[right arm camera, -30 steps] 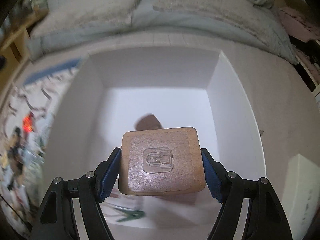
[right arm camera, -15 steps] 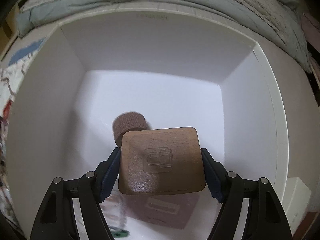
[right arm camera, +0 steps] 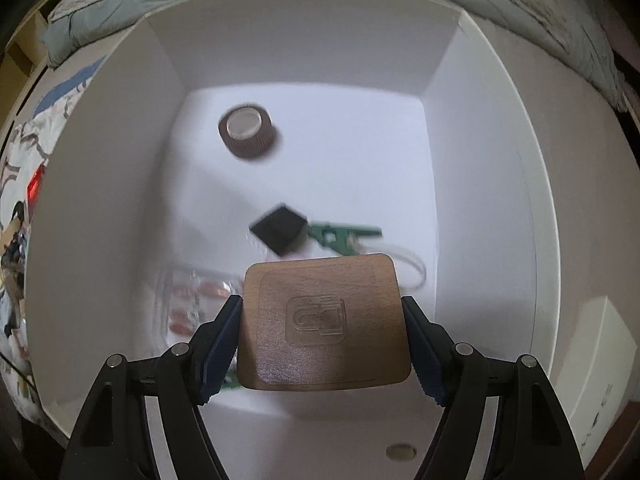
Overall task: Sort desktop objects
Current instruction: 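Lower the coaster into the shoebox with the right tool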
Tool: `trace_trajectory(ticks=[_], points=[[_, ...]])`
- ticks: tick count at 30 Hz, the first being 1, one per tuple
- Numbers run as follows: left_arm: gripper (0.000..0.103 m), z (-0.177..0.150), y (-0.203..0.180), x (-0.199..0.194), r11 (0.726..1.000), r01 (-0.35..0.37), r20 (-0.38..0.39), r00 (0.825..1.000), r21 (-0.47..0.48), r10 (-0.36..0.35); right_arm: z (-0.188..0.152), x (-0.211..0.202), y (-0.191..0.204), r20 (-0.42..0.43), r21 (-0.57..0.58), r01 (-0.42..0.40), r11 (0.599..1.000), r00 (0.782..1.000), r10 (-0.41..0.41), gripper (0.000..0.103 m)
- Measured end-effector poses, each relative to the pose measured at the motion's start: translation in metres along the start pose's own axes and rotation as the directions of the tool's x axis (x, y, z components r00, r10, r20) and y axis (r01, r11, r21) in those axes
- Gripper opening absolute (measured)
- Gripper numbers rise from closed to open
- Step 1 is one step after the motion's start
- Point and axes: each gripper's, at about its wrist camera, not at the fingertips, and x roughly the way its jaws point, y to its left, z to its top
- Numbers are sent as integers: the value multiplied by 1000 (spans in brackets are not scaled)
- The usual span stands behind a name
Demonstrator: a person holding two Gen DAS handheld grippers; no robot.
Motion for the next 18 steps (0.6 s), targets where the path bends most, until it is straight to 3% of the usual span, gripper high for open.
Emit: trace_trajectory(ticks=[10, 12, 15, 18], points=[[44, -15, -17, 25, 999, 31, -100, 994, -16, -33, -32, -5, -14, -3, 55, -8, 998, 1000, 8, 77], [44, -17, -19, 30, 999, 37, -115, 993, -26, -39, -37, -9, -16, 12, 61, -16, 998, 1000, 16, 77], [44, -20, -21, 38, 998, 37, -145, 988, -48, -44, -42, -19, -15, 50, 56, -41, 998, 998, 38, 87], [44, -24, -20, 50, 994, 23, -204, 978, -107, -45, -46, -34, -18, 125, 61, -76, 995, 990, 68, 87]])
